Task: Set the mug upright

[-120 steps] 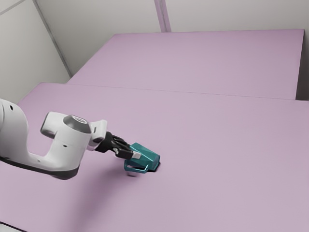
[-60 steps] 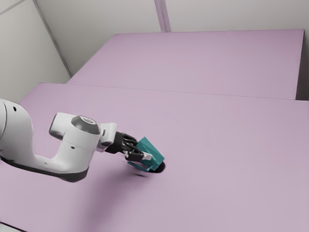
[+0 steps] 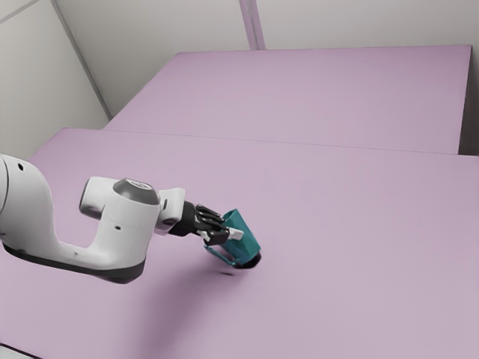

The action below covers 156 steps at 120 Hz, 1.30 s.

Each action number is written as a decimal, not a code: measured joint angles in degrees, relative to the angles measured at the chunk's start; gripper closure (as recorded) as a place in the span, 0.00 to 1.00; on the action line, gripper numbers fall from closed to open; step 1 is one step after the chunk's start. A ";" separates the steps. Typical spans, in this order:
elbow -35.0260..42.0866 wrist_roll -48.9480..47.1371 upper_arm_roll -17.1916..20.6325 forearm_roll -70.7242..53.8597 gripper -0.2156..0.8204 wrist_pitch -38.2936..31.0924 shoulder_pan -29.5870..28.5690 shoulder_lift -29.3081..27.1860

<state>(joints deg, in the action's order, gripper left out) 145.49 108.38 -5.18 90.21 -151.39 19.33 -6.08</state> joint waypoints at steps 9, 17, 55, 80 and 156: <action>-0.01 0.07 0.00 0.11 0.89 -0.14 0.00 -0.03; -0.01 0.12 0.00 0.17 0.91 -0.33 0.00 -0.23; -1.38 0.19 -0.11 -1.11 0.96 -2.53 0.03 -0.60; -11.23 -0.01 -1.82 -16.56 0.97 -3.69 0.21 3.81; -9.26 -51.08 -4.65 -85.04 0.97 16.21 -11.49 -2.60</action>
<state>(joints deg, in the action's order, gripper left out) 136.23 57.30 -9.83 5.18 -135.18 7.84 -8.68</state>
